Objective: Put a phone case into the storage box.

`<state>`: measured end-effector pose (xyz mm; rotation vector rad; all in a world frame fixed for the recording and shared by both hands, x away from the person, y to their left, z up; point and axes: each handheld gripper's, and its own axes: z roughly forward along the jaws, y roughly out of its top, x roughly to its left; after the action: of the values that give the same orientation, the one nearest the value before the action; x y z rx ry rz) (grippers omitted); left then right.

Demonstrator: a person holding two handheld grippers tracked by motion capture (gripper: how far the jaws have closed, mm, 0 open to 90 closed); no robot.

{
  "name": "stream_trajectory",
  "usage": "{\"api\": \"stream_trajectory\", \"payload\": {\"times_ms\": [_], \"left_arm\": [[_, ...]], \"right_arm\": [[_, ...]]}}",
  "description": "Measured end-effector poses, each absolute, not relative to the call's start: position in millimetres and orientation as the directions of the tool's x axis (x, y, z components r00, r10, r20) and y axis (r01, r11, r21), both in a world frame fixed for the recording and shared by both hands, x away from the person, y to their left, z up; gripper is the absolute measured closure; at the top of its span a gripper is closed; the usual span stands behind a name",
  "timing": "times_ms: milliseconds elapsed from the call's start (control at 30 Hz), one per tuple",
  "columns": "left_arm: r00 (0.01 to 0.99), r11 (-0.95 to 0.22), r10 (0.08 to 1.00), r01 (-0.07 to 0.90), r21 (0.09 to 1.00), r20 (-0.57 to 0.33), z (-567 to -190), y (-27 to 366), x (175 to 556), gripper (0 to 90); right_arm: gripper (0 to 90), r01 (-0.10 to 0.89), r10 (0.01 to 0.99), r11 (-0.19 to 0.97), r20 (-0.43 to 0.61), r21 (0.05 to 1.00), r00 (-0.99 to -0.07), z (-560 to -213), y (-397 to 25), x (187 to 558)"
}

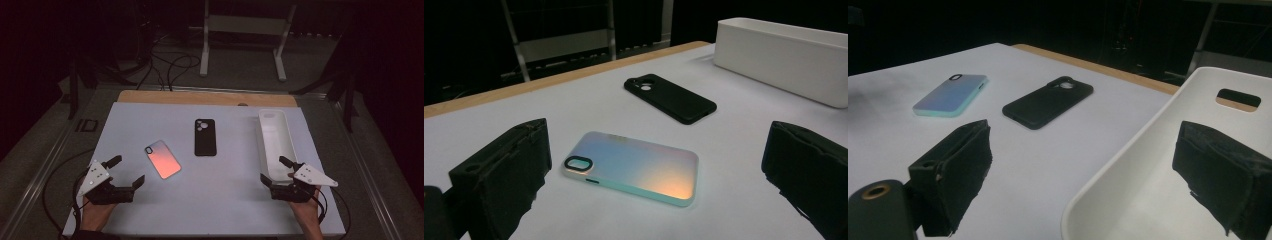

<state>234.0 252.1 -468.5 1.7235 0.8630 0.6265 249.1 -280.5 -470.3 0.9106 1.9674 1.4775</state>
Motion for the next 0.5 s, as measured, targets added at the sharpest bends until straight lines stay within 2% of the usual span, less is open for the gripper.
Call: {"api": "stream_trajectory", "payload": {"times_ms": [500], "left_arm": [[0.603, -0.182, 0.797, 0.247, 0.952, -0.004, -468.1, 251.5, 234.3, 0.1]], "right_arm": [[8.7, 0.209, 0.769, 0.182, -0.007, 0.961, -0.639, -470.8, -280.3, 249.8]]}}
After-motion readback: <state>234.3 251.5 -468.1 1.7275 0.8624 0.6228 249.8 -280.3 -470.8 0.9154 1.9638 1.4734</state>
